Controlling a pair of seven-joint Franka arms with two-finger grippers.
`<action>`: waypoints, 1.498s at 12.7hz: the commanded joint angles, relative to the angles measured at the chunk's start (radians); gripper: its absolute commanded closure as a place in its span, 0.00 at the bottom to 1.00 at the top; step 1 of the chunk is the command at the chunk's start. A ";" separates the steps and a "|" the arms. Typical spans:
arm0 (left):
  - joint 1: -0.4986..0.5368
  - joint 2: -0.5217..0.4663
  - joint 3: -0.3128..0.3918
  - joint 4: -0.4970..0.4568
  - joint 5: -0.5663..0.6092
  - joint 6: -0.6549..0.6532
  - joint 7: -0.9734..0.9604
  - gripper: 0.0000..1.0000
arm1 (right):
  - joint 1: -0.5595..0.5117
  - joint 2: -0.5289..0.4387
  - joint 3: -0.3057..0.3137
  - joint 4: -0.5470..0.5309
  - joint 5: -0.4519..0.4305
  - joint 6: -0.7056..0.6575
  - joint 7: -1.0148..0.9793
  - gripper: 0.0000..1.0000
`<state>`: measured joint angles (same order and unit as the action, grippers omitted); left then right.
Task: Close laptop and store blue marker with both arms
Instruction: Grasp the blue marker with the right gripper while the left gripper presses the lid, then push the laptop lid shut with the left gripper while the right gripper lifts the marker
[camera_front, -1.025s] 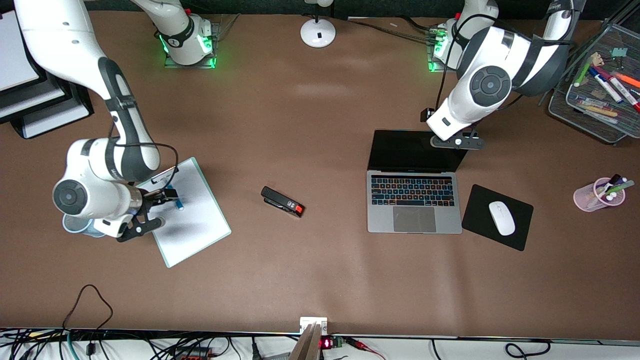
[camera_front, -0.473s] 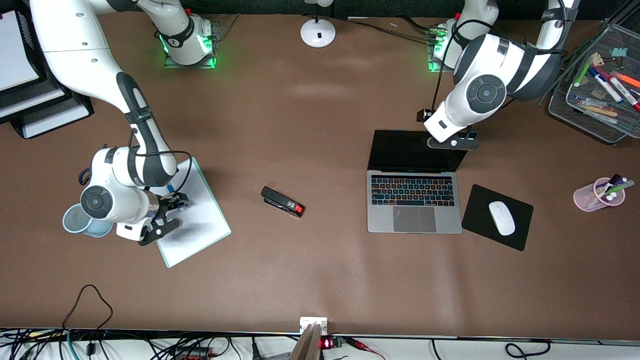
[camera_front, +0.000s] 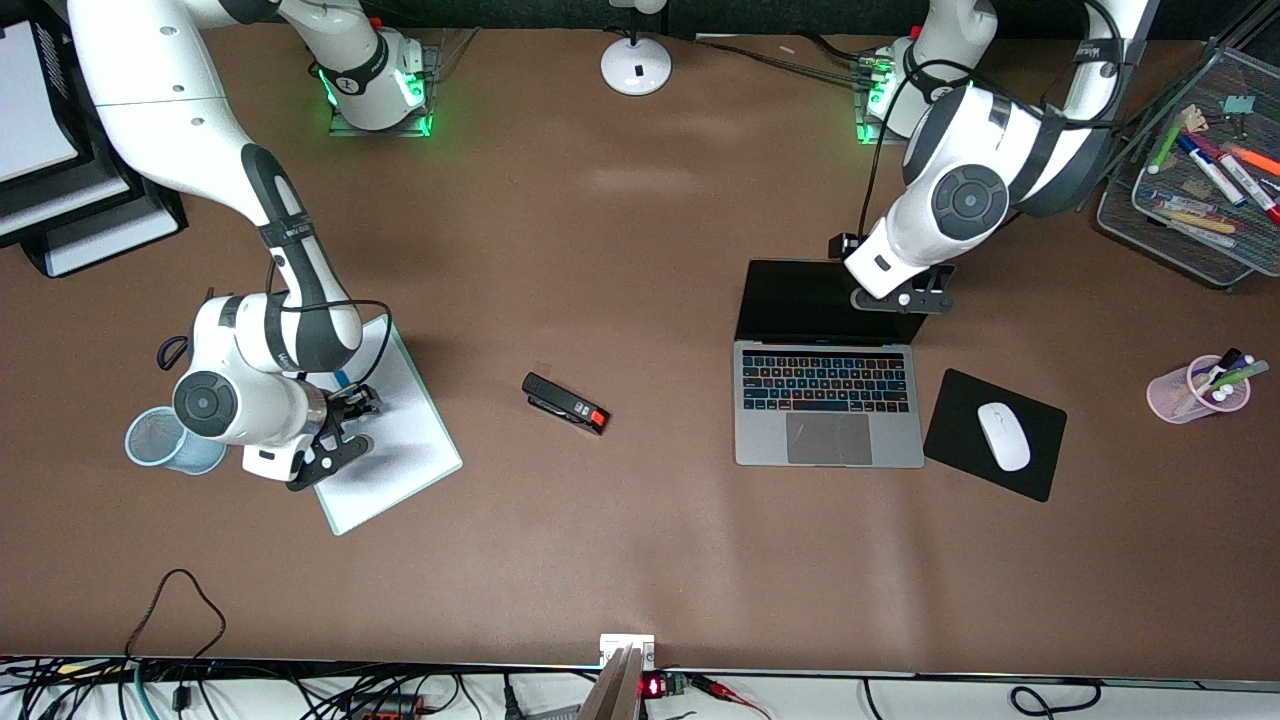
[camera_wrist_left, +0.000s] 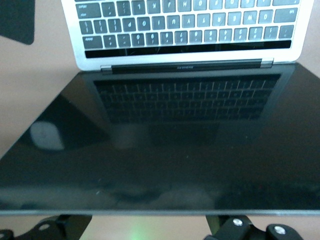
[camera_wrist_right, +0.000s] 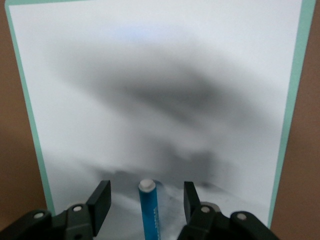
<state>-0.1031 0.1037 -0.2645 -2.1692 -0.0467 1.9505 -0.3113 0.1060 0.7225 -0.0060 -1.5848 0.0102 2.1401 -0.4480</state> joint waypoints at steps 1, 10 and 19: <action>0.014 0.047 -0.006 0.067 -0.027 0.011 -0.006 0.00 | -0.006 0.005 0.000 0.002 -0.006 0.001 -0.011 0.37; 0.042 0.155 0.001 0.166 -0.027 0.117 -0.005 0.00 | -0.005 0.005 -0.005 -0.020 -0.009 0.000 -0.002 0.69; 0.071 0.303 0.001 0.299 -0.025 0.222 -0.005 0.00 | -0.006 0.017 -0.006 -0.020 -0.010 0.004 -0.001 0.69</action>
<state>-0.0400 0.3495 -0.2592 -1.9373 -0.0514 2.1748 -0.3157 0.1040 0.7397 -0.0159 -1.5979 0.0099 2.1405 -0.4480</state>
